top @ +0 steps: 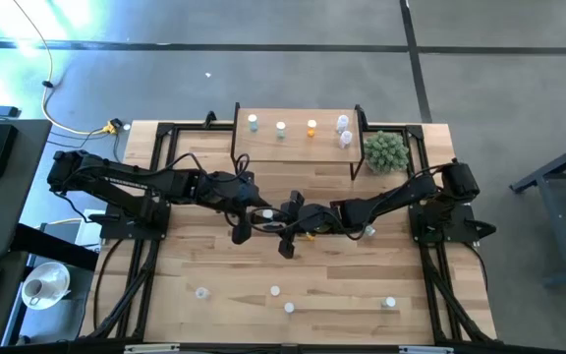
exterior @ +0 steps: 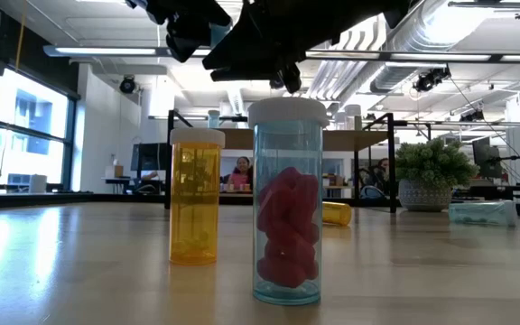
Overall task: Pick and place medicine bottles onto shelf by color
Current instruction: Put the top blue pill bottle on the shelf aligned with the other blue pill bottle
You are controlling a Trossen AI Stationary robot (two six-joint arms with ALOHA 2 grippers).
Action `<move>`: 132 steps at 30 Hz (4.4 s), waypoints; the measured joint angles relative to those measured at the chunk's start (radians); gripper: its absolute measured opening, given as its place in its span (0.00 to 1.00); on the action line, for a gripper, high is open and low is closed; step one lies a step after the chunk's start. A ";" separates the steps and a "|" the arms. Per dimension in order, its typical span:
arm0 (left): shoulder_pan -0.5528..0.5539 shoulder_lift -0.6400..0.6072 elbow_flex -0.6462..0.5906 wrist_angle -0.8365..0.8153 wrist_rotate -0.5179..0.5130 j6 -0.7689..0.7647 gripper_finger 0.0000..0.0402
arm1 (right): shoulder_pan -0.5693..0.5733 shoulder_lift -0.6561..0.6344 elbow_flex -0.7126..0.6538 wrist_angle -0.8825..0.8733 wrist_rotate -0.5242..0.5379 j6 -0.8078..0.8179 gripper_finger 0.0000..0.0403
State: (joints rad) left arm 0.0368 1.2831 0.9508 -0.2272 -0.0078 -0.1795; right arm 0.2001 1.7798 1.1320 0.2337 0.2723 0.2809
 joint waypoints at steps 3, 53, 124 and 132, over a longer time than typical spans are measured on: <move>0.000 0.000 0.000 0.000 0.000 0.009 0.34 | 0.000 0.000 0.000 -0.004 0.007 0.000 0.21; 0.166 -0.084 0.006 -0.072 -0.314 0.115 0.26 | 0.091 -0.248 -0.002 -0.324 0.135 -0.081 0.47; 0.601 0.155 0.166 -0.238 -0.178 0.017 0.33 | 0.153 -0.263 0.000 -0.350 0.209 -0.106 0.47; 0.601 0.155 0.167 -0.234 -0.181 0.031 0.44 | 0.153 -0.263 0.000 -0.350 0.209 -0.106 0.47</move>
State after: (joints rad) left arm 0.6380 1.4380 1.1175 -0.4608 -0.1887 -0.1489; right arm 0.3534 1.5168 1.1316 -0.1162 0.4808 0.1749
